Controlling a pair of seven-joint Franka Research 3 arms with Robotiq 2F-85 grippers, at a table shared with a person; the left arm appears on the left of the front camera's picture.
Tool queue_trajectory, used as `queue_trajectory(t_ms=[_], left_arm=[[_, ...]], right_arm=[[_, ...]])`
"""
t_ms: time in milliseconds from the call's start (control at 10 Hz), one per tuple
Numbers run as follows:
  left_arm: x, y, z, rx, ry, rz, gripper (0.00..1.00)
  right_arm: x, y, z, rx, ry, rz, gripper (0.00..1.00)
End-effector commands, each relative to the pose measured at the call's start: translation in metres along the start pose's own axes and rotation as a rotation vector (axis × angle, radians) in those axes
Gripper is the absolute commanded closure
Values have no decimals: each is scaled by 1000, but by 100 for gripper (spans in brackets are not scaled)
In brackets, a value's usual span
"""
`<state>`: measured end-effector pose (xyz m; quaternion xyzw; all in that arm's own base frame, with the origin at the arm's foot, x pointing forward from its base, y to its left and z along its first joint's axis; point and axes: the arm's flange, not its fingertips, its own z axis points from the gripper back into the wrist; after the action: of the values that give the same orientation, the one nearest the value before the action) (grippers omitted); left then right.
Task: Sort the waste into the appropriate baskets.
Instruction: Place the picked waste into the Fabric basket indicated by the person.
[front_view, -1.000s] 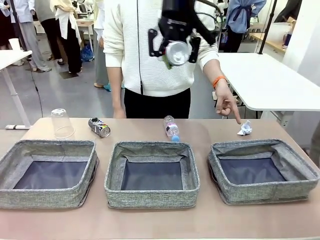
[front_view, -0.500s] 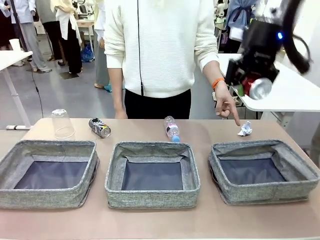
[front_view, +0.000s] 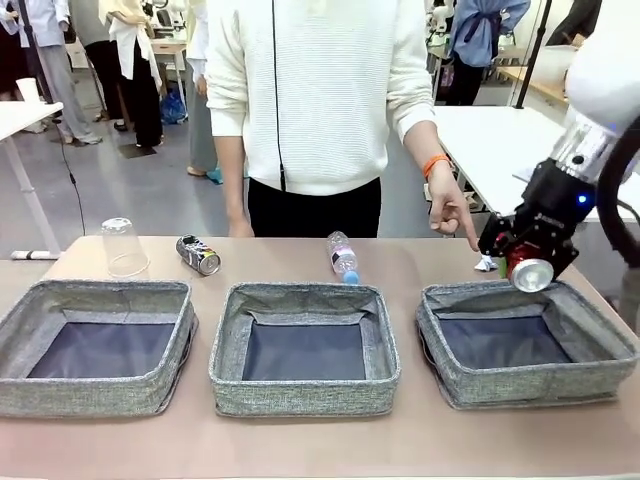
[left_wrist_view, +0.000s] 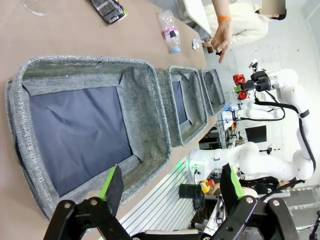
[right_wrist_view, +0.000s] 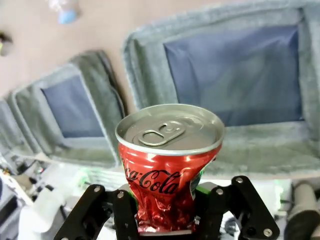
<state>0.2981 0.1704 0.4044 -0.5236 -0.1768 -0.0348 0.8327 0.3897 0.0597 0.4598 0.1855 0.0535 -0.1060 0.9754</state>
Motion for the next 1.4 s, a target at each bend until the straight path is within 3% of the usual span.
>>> queue_trajectory(t_ms=[0,500,600,700,800,900,1000,1300], left_arm=[[1,0,0,-18,-11,-19,0],[1,0,0,-18,-11,-19,0],[1,0,0,-18,-11,-19,0],[1,0,0,-18,-11,-19,0],[1,0,0,-18,-11,-19,0],[1,0,0,-18,-11,-19,0],[1,0,0,-18,-11,-19,0],[1,0,0,-18,-11,-19,0]], right_arm=[[15,-8,-14,86,-7,-40,100],[20,-14,-28,60,18,-86,100],[18,-12,-29,53,9,-66,42],[18,-9,-29,32,0,-77,42],[19,-9,-27,34,-4,-77,0],[19,-9,-24,26,-9,-85,41],[19,-9,-23,28,-13,-88,0],[20,-10,-25,-4,-9,-116,0]])
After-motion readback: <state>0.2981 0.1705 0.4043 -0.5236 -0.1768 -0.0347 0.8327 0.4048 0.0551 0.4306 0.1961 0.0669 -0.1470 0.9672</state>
